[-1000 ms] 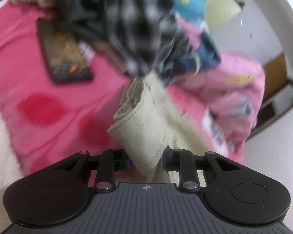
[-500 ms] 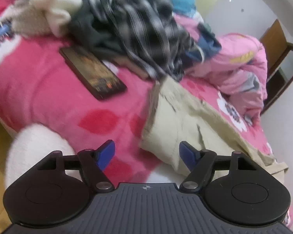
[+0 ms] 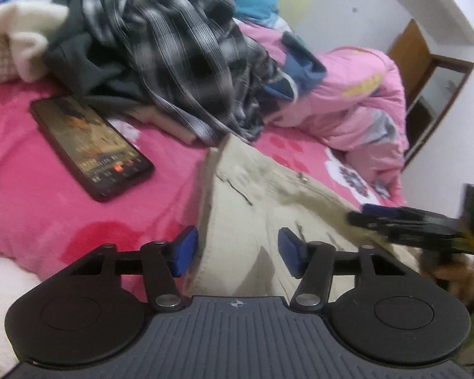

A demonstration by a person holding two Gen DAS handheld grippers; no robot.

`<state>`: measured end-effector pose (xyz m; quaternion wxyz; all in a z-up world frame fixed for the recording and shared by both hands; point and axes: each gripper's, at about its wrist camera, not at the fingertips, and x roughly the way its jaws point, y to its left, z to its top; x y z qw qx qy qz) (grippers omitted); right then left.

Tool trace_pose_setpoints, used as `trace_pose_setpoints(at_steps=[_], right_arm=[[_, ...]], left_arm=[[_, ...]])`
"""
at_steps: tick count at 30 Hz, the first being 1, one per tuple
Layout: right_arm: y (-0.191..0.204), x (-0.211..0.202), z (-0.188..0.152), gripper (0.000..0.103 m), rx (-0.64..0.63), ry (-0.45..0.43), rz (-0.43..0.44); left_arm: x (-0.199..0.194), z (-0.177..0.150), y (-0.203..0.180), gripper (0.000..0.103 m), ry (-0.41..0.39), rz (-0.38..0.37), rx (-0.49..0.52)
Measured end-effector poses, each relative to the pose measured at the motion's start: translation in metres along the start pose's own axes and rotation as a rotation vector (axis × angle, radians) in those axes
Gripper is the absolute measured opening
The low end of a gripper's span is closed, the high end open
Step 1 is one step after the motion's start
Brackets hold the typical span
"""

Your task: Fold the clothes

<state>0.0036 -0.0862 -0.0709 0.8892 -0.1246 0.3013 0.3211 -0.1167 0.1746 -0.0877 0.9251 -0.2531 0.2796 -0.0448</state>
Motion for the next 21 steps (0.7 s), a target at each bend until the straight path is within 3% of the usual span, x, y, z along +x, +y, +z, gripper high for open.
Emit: trace_pose_setpoints(at_steps=[2, 3, 4, 11, 21], right_arm=[[0.0, 0.008, -0.005, 0.044, -0.012, 0.062, 0.002], [0.001, 0.008, -0.008, 0.022, -0.008, 0.078, 0.009], [0.005, 0.003, -0.01, 0.009, -0.026, 0.079, -0.003], [0.036, -0.032, -0.012, 0.005, -0.131, -0.003, -0.179], [0.038, -0.003, 0.01, 0.005, -0.2, -0.019, -0.289]], left_arm=[[0.001, -0.005, 0.002, 0.053, 0.01, -0.021, 0.003], [0.0, -0.006, 0.002, 0.053, 0.011, -0.027, 0.014], [-0.001, -0.008, 0.003, 0.053, 0.012, -0.034, 0.025], [0.002, -0.009, 0.011, 0.054, 0.053, -0.08, 0.009], [0.009, 0.0, 0.013, 0.054, 0.066, -0.119, 0.019]])
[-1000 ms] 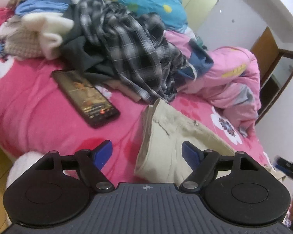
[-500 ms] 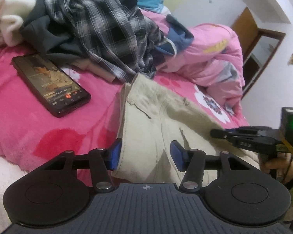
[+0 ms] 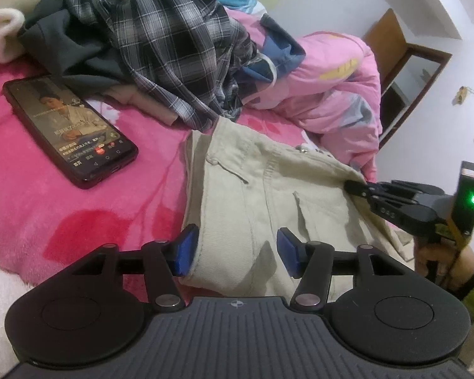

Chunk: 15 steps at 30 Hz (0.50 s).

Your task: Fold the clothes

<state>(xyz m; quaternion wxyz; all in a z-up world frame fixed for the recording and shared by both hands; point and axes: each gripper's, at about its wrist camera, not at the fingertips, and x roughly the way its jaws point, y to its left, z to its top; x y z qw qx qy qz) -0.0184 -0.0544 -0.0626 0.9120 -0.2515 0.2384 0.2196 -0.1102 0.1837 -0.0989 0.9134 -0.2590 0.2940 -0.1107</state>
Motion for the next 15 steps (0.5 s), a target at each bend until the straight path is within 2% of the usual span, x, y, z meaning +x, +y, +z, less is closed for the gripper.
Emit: trace_pose_setpoints(at_steps=[15], right_arm=[[0.001, 0.031, 0.002, 0.005, 0.05, 0.016, 0.015]], left_arm=[[-0.006, -0.006, 0.001, 0.054, 0.015, -0.009, 0.032]])
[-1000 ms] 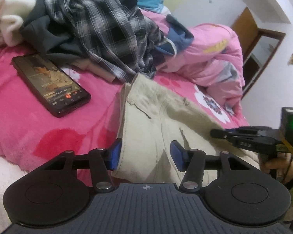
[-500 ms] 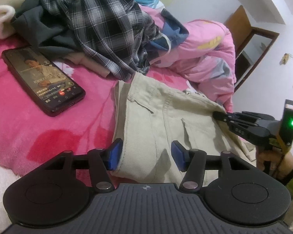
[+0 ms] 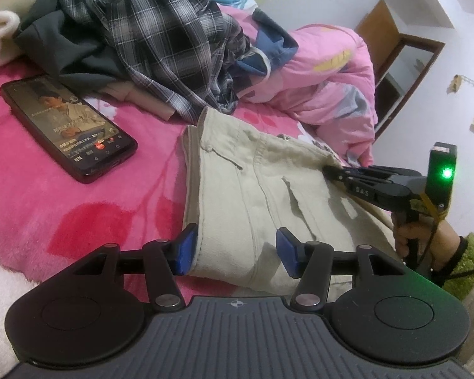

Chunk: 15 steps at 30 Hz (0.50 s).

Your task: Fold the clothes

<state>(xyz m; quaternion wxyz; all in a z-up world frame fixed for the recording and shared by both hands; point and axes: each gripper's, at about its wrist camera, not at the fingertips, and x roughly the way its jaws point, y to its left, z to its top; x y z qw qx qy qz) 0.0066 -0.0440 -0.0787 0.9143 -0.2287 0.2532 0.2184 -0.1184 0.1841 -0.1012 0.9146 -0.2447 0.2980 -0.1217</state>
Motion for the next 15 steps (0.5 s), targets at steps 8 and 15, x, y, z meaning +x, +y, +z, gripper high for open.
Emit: trace_pose_setpoints(at_steps=[8, 15], right_arm=[[0.006, 0.013, -0.007, 0.005, 0.002, 0.03, 0.033], [0.004, 0.015, -0.013, 0.005, 0.029, 0.031, 0.053]], left_arm=[[-0.003, -0.001, -0.003, 0.054, -0.002, 0.021, 0.005], [-0.035, 0.012, -0.002, 0.07, -0.106, 0.121, -0.03]])
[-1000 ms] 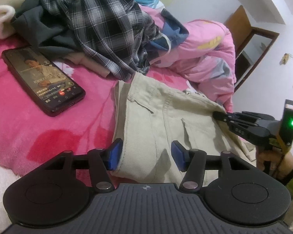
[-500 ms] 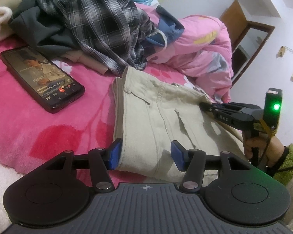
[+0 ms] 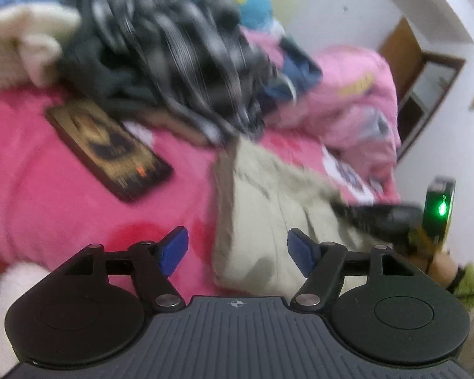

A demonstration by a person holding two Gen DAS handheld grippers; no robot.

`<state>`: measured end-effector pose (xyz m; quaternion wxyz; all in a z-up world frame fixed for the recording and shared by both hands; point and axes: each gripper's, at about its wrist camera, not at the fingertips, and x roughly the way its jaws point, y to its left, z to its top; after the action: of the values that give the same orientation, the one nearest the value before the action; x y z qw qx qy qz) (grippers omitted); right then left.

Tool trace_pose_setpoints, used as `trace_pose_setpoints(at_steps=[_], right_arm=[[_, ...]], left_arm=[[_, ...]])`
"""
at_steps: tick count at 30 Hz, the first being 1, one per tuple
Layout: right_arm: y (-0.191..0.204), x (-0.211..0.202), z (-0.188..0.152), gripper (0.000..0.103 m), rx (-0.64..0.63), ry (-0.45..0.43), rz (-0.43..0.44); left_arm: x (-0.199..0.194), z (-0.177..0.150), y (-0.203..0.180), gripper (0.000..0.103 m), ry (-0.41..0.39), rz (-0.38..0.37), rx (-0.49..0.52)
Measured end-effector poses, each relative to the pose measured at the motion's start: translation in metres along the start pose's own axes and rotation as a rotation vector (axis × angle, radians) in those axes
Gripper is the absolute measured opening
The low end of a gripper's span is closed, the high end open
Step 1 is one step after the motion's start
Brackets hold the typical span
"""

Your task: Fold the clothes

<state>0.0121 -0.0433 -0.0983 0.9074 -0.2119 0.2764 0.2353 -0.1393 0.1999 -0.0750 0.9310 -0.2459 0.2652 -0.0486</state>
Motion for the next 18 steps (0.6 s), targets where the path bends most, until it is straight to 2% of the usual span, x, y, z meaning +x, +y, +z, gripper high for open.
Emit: trace_pose_setpoints(at_steps=[3, 7, 9, 11, 13, 15, 16, 17, 18], right_arm=[[-0.002, 0.001, -0.002, 0.005, 0.007, -0.003, 0.01], [-0.004, 0.002, -0.005, 0.006, 0.023, -0.001, 0.026], [-0.005, 0.004, -0.006, 0.006, 0.035, 0.002, 0.034], [-0.007, 0.005, -0.007, 0.007, 0.05, 0.004, 0.043], [-0.011, 0.004, -0.007, 0.008, 0.07, 0.001, 0.052], [-0.015, 0.003, -0.008, 0.014, 0.097, -0.003, 0.05], [-0.017, 0.002, -0.008, 0.024, 0.115, -0.007, 0.049], [-0.021, 0.0, -0.009, 0.038, 0.136, -0.015, 0.046], [-0.024, -0.002, -0.009, 0.044, 0.157, -0.024, 0.044]], left_arm=[[-0.014, 0.012, -0.006, 0.072, -0.081, -0.007, 0.03], [0.001, 0.032, -0.031, 0.072, -0.129, -0.065, 0.103], [0.019, 0.042, -0.044, 0.074, -0.121, -0.11, 0.08], [0.044, 0.05, -0.054, 0.073, -0.069, -0.138, 0.042], [0.069, 0.053, -0.061, 0.073, -0.033, -0.136, 0.024], [0.093, 0.052, -0.064, 0.072, 0.017, -0.102, 0.005], [0.105, 0.051, -0.064, 0.071, 0.046, -0.081, -0.007], [0.115, 0.048, -0.063, 0.069, 0.072, -0.041, -0.016], [0.124, 0.046, -0.061, 0.068, 0.097, 0.0, -0.024]])
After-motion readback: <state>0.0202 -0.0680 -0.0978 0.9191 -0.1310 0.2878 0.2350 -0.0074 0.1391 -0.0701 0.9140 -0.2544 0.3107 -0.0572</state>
